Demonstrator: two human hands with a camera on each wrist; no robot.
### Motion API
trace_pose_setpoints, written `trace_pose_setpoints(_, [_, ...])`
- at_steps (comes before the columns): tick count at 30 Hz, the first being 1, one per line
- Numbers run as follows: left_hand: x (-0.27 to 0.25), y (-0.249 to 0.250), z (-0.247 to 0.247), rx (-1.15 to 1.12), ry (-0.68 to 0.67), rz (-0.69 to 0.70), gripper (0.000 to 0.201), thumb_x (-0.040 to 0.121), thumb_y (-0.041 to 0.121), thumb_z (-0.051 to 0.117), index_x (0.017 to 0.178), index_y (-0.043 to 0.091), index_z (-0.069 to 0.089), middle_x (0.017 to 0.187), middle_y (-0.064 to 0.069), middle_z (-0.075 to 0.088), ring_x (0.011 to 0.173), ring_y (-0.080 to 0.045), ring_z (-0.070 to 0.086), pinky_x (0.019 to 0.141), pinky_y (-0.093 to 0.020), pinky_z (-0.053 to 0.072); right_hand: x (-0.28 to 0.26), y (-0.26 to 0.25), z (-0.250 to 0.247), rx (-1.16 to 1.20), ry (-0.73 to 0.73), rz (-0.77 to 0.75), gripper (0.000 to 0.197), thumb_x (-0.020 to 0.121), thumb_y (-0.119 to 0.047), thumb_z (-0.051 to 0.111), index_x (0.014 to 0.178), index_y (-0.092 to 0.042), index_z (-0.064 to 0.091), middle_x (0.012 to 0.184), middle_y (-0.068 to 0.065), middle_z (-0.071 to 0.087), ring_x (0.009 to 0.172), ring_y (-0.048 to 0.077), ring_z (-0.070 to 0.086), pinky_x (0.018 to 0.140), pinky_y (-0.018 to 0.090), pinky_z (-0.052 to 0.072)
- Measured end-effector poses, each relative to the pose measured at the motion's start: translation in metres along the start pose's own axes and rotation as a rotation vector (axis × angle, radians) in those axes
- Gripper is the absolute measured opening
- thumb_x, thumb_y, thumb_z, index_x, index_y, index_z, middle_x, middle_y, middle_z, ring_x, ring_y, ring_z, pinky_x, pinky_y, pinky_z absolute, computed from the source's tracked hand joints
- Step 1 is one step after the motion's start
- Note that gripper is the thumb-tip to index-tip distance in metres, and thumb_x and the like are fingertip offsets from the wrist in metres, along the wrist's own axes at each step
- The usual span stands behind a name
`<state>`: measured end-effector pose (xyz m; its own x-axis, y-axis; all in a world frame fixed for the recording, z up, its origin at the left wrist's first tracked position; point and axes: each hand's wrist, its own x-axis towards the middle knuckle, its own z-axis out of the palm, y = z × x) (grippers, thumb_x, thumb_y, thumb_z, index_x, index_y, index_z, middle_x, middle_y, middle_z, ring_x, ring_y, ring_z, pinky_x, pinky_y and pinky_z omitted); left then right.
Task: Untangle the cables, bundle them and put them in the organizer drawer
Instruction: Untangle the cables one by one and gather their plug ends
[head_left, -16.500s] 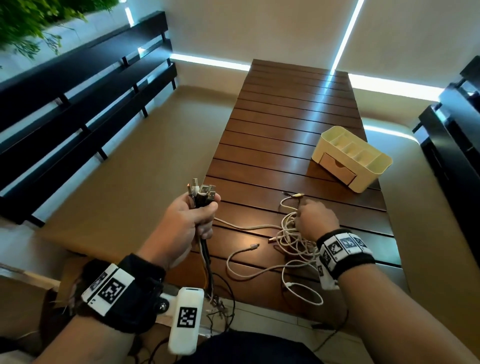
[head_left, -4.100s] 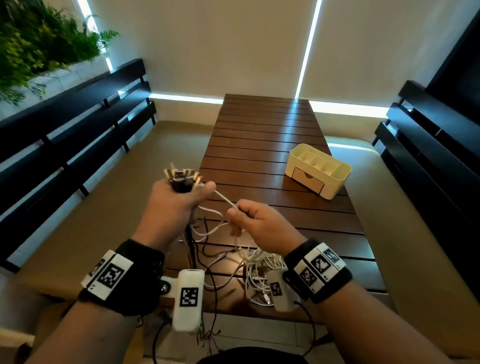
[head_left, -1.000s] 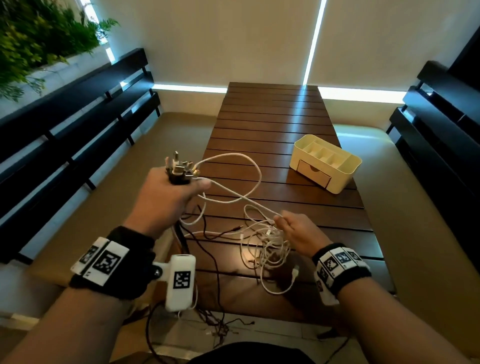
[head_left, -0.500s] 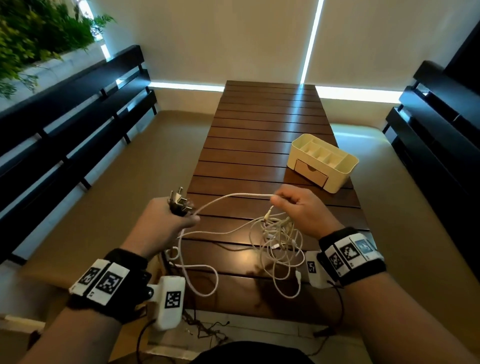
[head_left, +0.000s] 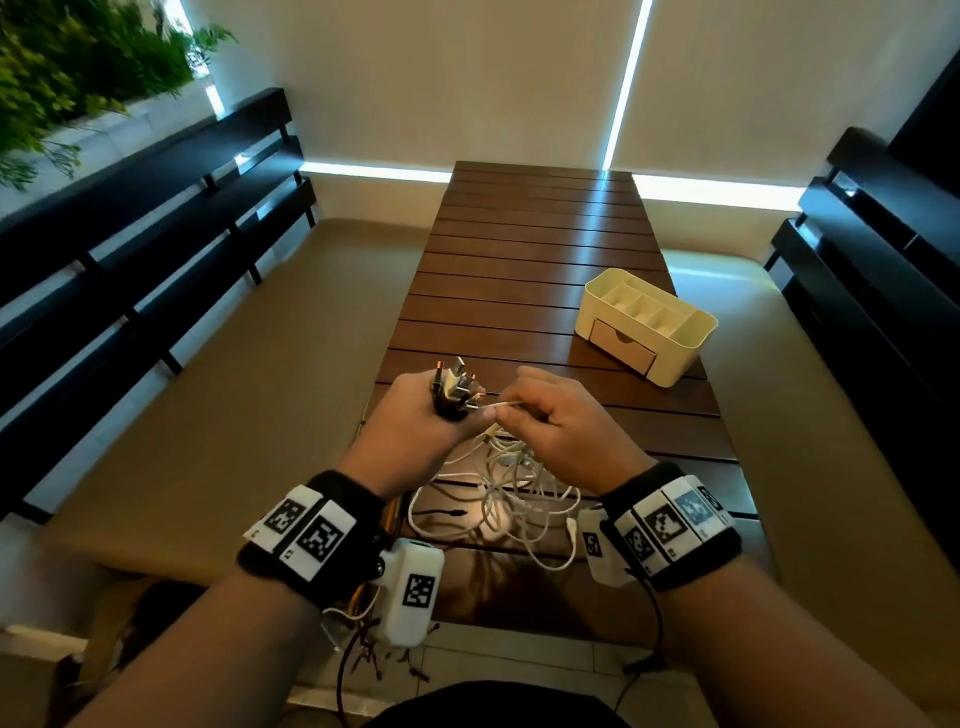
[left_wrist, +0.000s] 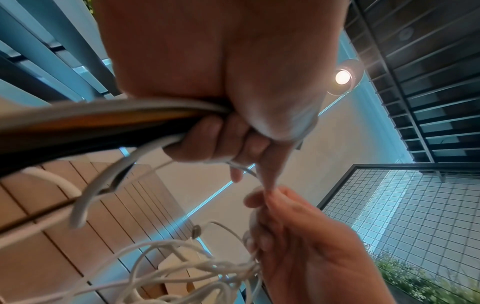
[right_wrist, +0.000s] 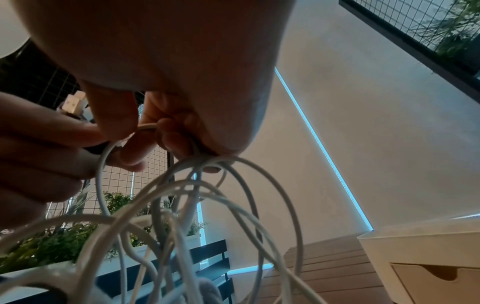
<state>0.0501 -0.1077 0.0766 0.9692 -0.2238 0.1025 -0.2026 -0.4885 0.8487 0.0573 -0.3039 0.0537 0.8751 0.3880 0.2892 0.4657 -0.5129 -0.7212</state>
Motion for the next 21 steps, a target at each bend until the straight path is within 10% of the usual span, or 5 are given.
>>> trace_pose_setpoints(4, [0.000,0.000,-0.004,0.061,-0.078,0.022,0.031,0.084,0.028,0.079,0.068,0.011,0.059,0.062,-0.002,0.057,0.057,-0.011,0.050,0.058,-0.033,0.042,0.001,0.002,0.000,-0.003,0.023,-0.004,0.015,0.099,-0.021,0.059,0.094,-0.012,0.069,0.081,-0.015,0.052,0.072,0.005,0.051,0.064,0.014,0.040])
trace_pose_setpoints(8, [-0.002,0.004,-0.003,0.007,0.150,0.098,0.034,0.083,0.022,0.080,0.060,0.018,0.055,0.052,0.011,0.051,0.050,-0.004,0.045,0.051,-0.015,0.035,0.000,0.017,0.016,-0.071,0.054,0.027,0.016,0.100,-0.022,0.057,0.087,-0.016,0.062,0.082,-0.014,0.048,0.072,0.006,0.049,0.064,0.014,0.038])
trace_pose_setpoints(17, [-0.006,-0.004,-0.047,-0.442,0.482,-0.078,0.021,0.091,0.016,0.070,0.074,0.021,0.058,0.052,0.010,0.050,0.046,-0.008,0.040,0.044,-0.024,0.037,-0.023,0.081,0.016,-0.370,0.072,0.226,0.009,0.095,-0.027,0.061,0.088,-0.023,0.058,0.092,-0.014,0.047,0.088,0.010,0.046,0.085,0.034,0.040])
trace_pose_setpoints(21, [-0.004,-0.013,-0.078,-0.293,0.421,-0.073,0.022,0.088,0.016,0.073,0.071,0.014,0.059,0.052,0.004,0.044,0.044,-0.013,0.034,0.044,-0.025,0.034,-0.039,0.103,0.009,-0.408,0.069,0.416,0.007,0.094,-0.028,0.064,0.088,-0.026,0.061,0.096,-0.013,0.053,0.091,0.011,0.053,0.093,0.045,0.047])
